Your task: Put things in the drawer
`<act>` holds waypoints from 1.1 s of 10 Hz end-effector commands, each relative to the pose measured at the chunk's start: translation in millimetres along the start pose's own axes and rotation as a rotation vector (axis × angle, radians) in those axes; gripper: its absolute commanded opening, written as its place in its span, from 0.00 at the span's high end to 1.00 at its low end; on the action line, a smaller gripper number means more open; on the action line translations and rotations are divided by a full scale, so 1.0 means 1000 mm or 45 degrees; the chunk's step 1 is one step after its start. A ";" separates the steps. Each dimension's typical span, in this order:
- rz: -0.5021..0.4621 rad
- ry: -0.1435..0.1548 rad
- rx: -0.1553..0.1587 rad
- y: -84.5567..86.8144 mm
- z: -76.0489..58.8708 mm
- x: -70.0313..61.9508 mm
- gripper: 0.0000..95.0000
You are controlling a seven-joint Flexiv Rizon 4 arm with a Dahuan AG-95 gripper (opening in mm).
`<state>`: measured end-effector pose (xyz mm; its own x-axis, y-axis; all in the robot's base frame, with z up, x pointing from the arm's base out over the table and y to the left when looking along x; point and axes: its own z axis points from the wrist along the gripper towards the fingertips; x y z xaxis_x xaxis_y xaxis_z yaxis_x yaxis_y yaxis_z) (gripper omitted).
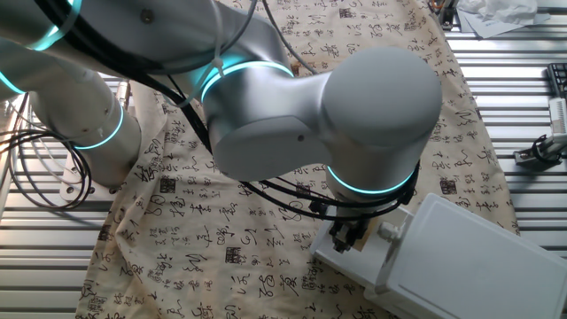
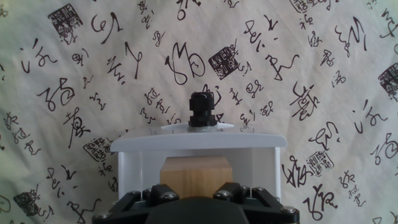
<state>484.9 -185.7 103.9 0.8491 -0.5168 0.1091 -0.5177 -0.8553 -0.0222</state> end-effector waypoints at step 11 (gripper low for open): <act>-0.042 -0.005 0.037 -0.001 0.000 0.000 0.80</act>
<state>486.4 -184.6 102.6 0.8666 -0.4876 0.1064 -0.4852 -0.8730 -0.0492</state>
